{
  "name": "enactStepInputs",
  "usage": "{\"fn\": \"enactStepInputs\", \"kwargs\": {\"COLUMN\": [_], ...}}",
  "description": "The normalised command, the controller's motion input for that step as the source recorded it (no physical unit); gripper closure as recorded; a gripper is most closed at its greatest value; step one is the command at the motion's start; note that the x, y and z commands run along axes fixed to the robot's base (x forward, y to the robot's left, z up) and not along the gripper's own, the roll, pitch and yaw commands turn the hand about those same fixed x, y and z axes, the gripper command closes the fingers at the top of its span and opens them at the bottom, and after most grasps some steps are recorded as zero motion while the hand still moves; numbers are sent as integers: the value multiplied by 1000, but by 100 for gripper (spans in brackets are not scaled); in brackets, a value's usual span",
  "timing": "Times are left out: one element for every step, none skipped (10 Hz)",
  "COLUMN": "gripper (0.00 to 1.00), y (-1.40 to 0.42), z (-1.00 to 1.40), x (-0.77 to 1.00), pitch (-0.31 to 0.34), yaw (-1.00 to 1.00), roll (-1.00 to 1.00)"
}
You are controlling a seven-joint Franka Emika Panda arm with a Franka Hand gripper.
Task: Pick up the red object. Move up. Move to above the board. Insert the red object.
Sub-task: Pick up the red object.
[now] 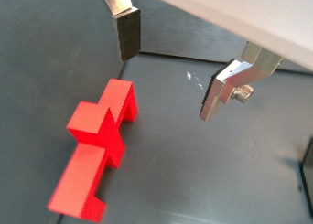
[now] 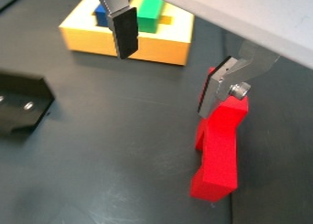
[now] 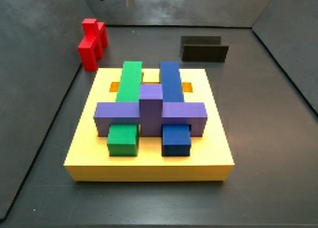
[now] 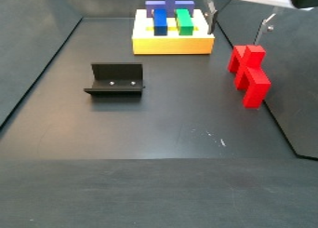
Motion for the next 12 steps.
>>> {"fn": "enactStepInputs", "kwargs": {"gripper": [0, 0, 0, 0, 0, 0, 0, 0, 0, 0, 0, 0], "y": [-140, -163, -231, -260, -300, -277, -154, -46, 0, 0, 0, 0], "z": [0, 0, 0, 0, -3, -209, -343, -374, -349, -480, -457, -323], "x": [-6, -17, -17, -20, -89, -160, -283, -326, -354, -480, -491, -434], "pitch": [14, 16, 46, 54, 44, 4, 4, 43, 84, 33, 0, 24], "yaw": [-963, -937, -889, -877, -809, -769, -734, -746, -769, -680, -717, -760], "roll": [84, 71, 74, 104, 99, 23, 0, 0, 16, 0, 0, 17]}}
